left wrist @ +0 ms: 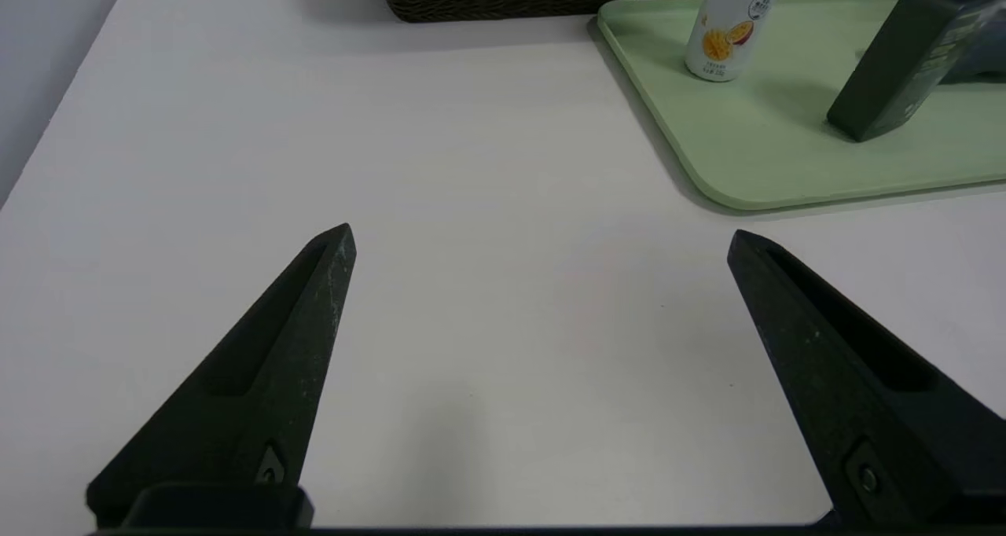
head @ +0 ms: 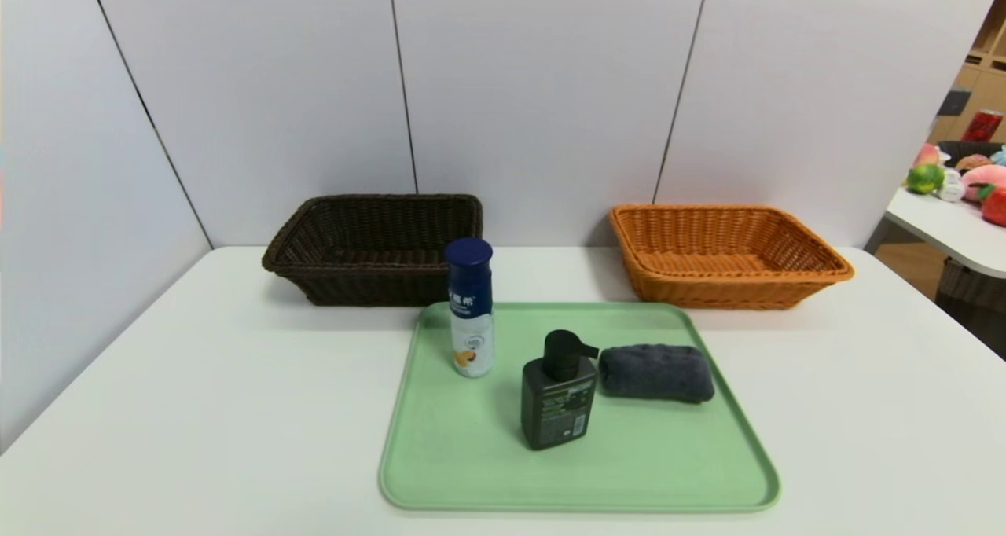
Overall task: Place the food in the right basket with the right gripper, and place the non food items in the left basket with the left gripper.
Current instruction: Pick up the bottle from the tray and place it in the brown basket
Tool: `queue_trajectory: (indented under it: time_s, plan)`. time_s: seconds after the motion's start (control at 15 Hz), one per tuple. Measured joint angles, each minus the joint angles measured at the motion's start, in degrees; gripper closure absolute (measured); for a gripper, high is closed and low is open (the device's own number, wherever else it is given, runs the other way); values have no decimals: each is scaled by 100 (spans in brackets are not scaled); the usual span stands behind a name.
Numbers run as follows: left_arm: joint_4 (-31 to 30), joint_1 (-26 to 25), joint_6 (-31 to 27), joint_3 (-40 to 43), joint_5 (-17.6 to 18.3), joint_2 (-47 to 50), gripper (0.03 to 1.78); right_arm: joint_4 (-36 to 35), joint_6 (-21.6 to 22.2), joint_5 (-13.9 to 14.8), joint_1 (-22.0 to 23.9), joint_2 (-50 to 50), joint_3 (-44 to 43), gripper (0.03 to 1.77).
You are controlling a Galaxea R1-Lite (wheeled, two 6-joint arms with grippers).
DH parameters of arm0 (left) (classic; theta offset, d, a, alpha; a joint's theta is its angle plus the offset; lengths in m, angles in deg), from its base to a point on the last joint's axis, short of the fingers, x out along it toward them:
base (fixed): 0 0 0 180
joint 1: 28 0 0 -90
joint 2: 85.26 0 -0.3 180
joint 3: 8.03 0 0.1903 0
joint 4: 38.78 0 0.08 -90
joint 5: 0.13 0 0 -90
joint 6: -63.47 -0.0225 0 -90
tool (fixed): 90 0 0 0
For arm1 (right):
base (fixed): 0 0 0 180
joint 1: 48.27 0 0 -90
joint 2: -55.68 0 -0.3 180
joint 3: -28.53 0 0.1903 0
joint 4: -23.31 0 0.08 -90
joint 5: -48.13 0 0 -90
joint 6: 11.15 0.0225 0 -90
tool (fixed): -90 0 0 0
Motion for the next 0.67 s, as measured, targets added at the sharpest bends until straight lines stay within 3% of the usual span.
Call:
queue_trajectory:
  time_s: [0.27,0.47,0.67]
  plan:
    - [2,17,-35,-1081,161,-1543,12,6,-2,-9,-196,-1083,-446,10]
    - [-2,23,-78,-1922,651,-2559,12,16,-22,-20,-315,-1929,-824,10]
    - [-22,72,-368,-2198,1130,-3206,12,68,-71,-105,-371,-2742,-1061,10]
